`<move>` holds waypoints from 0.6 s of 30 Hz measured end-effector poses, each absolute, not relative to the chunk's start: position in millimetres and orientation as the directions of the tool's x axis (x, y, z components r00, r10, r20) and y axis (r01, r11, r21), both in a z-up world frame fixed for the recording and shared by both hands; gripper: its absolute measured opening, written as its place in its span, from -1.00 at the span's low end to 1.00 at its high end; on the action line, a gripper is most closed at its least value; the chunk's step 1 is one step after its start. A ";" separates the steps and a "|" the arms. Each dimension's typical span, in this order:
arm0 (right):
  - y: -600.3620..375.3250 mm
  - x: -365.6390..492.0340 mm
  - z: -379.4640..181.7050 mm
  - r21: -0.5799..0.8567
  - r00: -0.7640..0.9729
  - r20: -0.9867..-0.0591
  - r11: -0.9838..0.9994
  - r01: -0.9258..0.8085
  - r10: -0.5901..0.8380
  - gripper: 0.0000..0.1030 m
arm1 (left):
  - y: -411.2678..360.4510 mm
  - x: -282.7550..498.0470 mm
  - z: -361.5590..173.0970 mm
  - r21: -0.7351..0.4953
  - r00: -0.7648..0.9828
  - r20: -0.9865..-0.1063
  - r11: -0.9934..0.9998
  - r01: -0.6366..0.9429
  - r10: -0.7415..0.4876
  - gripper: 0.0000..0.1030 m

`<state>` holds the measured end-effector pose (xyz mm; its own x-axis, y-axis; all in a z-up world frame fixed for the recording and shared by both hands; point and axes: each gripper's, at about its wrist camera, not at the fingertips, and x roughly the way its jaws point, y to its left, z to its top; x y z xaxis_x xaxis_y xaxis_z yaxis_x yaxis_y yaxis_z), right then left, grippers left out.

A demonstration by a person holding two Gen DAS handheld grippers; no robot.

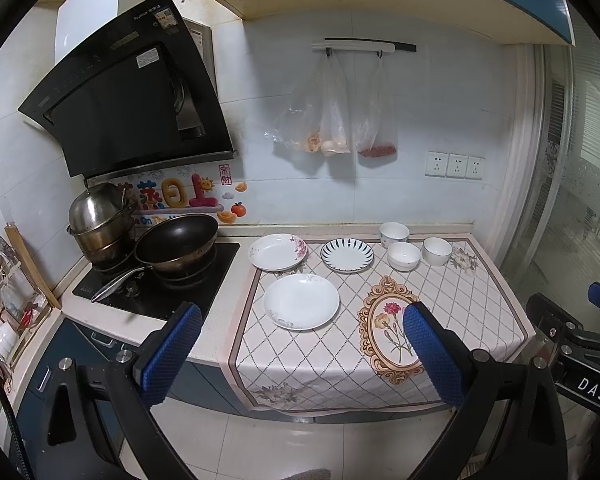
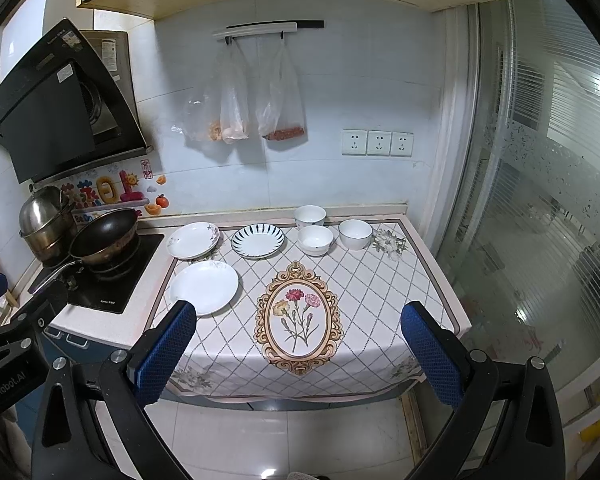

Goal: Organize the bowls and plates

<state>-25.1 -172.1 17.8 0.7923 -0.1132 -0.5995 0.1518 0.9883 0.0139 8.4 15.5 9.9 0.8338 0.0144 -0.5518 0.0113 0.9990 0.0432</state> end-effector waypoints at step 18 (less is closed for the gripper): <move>-155.6 36.8 -24.3 0.150 0.791 -0.611 0.985 0.085 0.025 1.00 | 58.3 71.9 -39.3 0.031 0.807 -0.588 0.999 -0.044 0.054 1.00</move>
<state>36.8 -155.6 -24.3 0.7911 0.0253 -0.6112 0.0847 0.9850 0.1503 71.9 58.3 -39.3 0.8067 0.0535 -0.5885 -0.0436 0.9986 0.0311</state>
